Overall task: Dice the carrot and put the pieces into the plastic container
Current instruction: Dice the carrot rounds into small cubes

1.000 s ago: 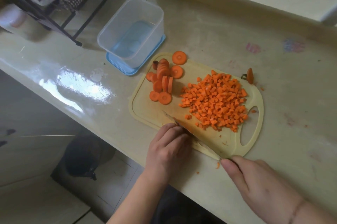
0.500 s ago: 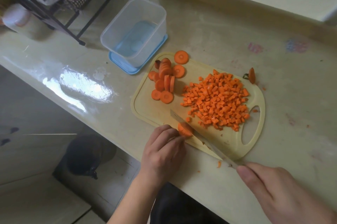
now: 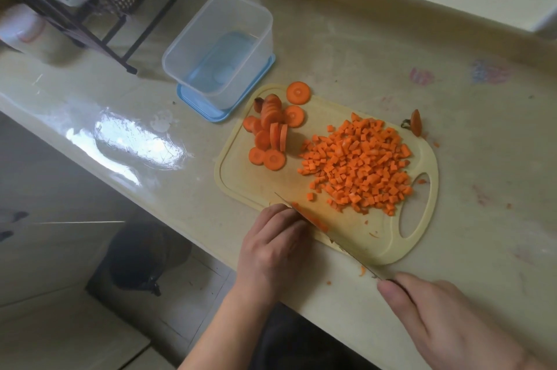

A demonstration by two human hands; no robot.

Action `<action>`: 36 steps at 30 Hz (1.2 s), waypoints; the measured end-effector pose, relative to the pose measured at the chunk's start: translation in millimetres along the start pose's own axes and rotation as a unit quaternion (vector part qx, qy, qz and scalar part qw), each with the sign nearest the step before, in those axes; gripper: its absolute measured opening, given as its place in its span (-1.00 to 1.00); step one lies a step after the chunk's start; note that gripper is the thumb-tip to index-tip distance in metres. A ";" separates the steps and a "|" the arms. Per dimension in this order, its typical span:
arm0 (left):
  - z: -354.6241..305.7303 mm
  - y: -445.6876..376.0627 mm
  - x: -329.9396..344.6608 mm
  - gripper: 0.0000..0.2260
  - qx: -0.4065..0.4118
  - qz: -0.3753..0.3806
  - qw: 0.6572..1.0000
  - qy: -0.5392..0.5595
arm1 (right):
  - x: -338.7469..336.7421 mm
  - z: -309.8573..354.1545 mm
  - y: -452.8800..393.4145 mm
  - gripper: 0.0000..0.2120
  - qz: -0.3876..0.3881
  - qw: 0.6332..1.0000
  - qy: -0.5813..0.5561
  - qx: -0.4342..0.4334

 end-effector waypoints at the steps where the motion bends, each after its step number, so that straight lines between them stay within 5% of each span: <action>1: -0.2 -0.3 -0.2 -0.90 0.000 0.000 1.000 0.003 | 1.4 3.7 -3.8 -0.19 -0.001 1.000 0.003 -0.009; 20: 1.1 -21.5 -3.6 -0.88 0.022 0.112 0.991 -0.063 | -48.1 -4.7 -17.8 -0.35 -0.094 0.995 0.034 -0.022; 27: 5.8 -34.8 -7.2 -0.82 0.103 0.258 0.957 -0.079 | -61.4 -13.0 -11.9 -0.20 -0.116 0.952 0.281 -0.019; 36: 23.0 -56.8 -13.5 -0.70 0.228 0.363 0.902 -0.044 | -52.4 -8.5 3.3 -0.17 -0.143 0.952 0.272 0.017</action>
Point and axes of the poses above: each hand's wrist, its own y-axis away from the middle knuckle, its own x-axis out of the palm, z = x × y, the point moved 4 cm from there along -y, towards the middle knuckle, and after that the axes turned 10 degrees about y, right-handed, at the moved point
